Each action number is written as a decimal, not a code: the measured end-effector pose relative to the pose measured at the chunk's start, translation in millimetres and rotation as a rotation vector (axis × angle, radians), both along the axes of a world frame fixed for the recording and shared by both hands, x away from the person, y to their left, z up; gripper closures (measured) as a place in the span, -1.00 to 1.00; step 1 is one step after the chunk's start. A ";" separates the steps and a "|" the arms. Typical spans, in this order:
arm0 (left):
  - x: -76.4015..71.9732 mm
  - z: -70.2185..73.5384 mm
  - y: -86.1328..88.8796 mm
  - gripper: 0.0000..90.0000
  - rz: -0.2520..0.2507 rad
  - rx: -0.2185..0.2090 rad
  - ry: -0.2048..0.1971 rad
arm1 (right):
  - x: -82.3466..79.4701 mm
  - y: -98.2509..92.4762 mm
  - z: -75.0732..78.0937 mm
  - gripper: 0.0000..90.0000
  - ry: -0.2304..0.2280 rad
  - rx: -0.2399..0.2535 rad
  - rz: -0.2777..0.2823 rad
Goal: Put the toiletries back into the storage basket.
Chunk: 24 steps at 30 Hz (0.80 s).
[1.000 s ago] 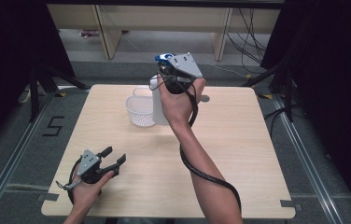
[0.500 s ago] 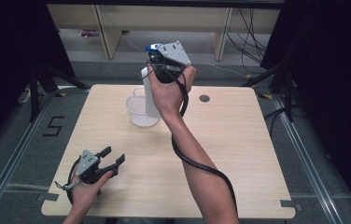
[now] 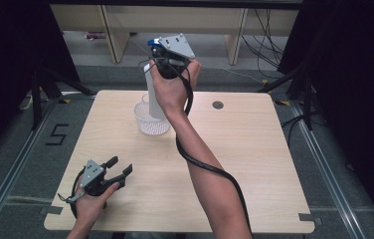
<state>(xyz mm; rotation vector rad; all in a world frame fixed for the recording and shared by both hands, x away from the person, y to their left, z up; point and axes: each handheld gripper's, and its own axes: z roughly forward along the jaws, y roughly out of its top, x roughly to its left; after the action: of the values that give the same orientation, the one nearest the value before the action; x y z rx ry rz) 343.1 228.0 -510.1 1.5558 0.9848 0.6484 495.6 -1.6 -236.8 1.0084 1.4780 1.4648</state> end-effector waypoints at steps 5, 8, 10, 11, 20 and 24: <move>2.9 -0.5 1.3 -0.28 -0.023 0.005 -0.029 | 5.0 3.8 1.1 0.34 -0.001 0.000 0.001; 3.7 -0.8 1.7 -0.28 -0.025 0.007 -0.035 | 9.5 6.9 1.5 0.34 -0.001 0.004 0.000; 2.4 -1.4 -0.5 -0.28 -0.014 -0.029 -0.017 | 12.8 9.5 1.3 0.34 0.003 0.007 -0.002; 2.5 -1.4 -0.5 -0.28 -0.013 -0.031 -0.017 | 15.8 12.6 0.7 0.34 0.002 0.000 -0.002; 0.5 -0.6 2.2 -0.28 -0.002 -0.017 0.001 | 27.0 25.1 -5.7 0.34 0.020 0.003 0.018; 0.6 -0.9 2.7 -0.28 -0.004 -0.020 -0.001 | 29.4 28.5 -7.0 0.34 0.028 0.007 0.020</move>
<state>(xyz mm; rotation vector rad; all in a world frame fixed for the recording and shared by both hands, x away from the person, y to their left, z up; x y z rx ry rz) 343.7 230.8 -510.9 1.5392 0.9850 0.6342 524.9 26.9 -243.8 1.0250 1.5080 1.4760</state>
